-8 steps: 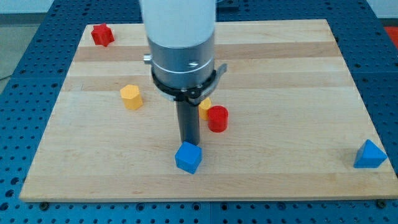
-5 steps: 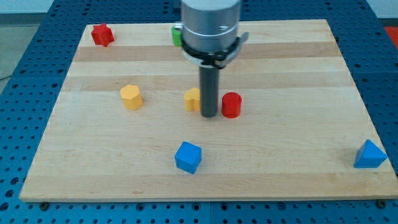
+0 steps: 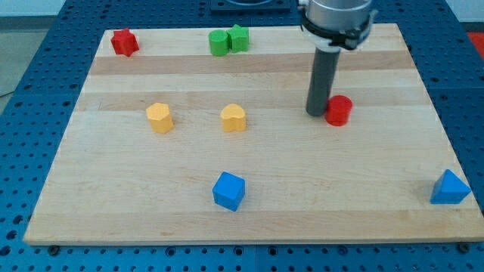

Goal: Push the red circle to the center

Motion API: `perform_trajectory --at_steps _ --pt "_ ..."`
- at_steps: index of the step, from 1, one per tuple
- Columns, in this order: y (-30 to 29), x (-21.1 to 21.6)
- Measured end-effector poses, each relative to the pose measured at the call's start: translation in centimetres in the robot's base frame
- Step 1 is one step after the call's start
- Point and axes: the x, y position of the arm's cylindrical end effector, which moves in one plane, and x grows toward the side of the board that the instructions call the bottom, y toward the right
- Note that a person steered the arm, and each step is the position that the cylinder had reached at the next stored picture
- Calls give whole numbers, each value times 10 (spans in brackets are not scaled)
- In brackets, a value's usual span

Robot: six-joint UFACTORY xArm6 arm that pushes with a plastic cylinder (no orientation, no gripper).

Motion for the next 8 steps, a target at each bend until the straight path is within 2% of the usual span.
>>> perform_trajectory --at_steps 1,2,3,5,6,7,8 --pt "46 37" --pt "112 30" --pt "120 10" --pt "31 -28" --pt "68 -28" --pt "142 -36" --pt "135 -62"
